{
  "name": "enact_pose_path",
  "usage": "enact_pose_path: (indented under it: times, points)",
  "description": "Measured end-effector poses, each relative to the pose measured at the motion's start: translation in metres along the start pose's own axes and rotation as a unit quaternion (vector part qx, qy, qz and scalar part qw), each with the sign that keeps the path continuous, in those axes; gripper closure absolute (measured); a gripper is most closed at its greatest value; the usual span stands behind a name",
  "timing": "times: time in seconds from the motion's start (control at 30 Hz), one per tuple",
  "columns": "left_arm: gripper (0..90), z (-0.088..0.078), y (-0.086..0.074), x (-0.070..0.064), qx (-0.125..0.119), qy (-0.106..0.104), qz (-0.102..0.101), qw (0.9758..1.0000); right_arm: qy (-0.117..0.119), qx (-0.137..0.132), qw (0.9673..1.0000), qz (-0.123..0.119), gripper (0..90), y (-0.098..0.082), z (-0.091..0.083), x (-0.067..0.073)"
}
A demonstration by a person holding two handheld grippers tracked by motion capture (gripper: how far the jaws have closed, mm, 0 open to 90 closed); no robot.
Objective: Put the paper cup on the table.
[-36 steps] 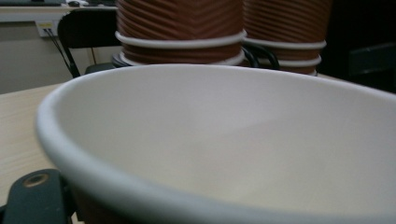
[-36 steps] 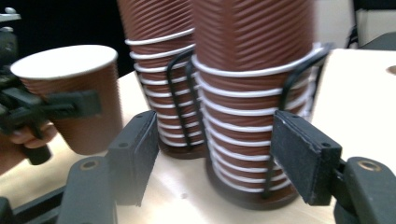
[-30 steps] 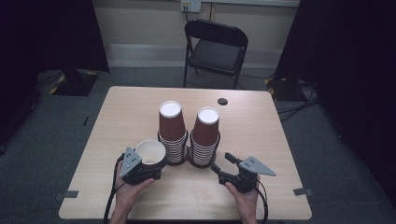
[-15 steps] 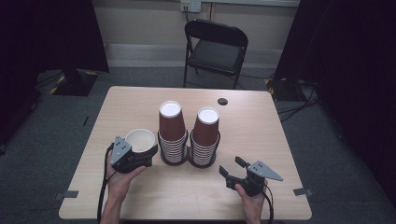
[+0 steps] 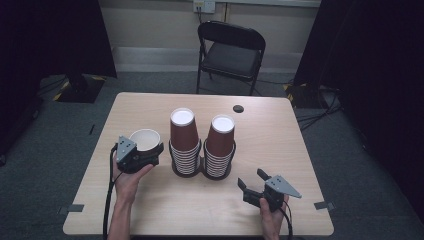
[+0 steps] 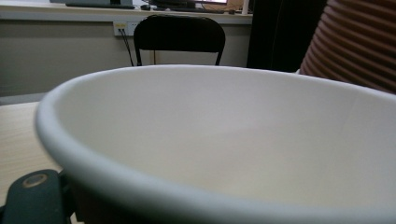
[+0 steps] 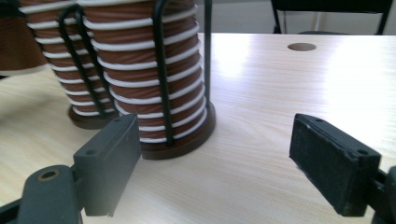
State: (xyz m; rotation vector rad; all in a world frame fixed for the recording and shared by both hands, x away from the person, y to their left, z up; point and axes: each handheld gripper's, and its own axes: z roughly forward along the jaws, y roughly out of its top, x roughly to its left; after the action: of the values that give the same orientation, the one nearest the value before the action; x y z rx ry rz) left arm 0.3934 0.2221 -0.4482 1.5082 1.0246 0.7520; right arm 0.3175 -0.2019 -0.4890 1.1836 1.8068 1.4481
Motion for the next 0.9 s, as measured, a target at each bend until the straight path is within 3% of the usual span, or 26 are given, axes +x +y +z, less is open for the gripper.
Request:
enact_pose_path:
  times: [0.23, 0.37, 0.5, 0.63, 0.9]
  points:
    - [10.4, 0.019, -0.003, 0.009, 0.011, 0.008, -0.001, 0.9999, -0.002, -0.004, 1.0, 0.005, 15.5, -0.004, 0.005, -0.001]
    - [10.2, 0.028, -0.005, 0.013, 0.018, -0.002, -0.01, 0.9998, -0.002, -0.003, 0.9999, 0.009, 15.5, -0.004, 0.004, -0.001]
    - [9.8, 0.037, -0.01, 0.013, 0.022, -0.01, -0.005, 0.9997, -0.001, -0.002, 1.0, 0.009, 15.5, -0.004, 0.004, -0.001]
    - [8.8, 0.042, -0.014, 0.015, 0.031, -0.01, -0.014, 0.9994, -0.001, -0.001, 1.0, 0.008, 15.5, -0.004, 0.004, -0.001]
    - [8.5, 0.047, -0.021, 0.017, 0.055, 0.001, -0.003, 0.9985, 0.0, 0.0, 1.0, 0.007, 15.5, -0.004, 0.004, -0.001]
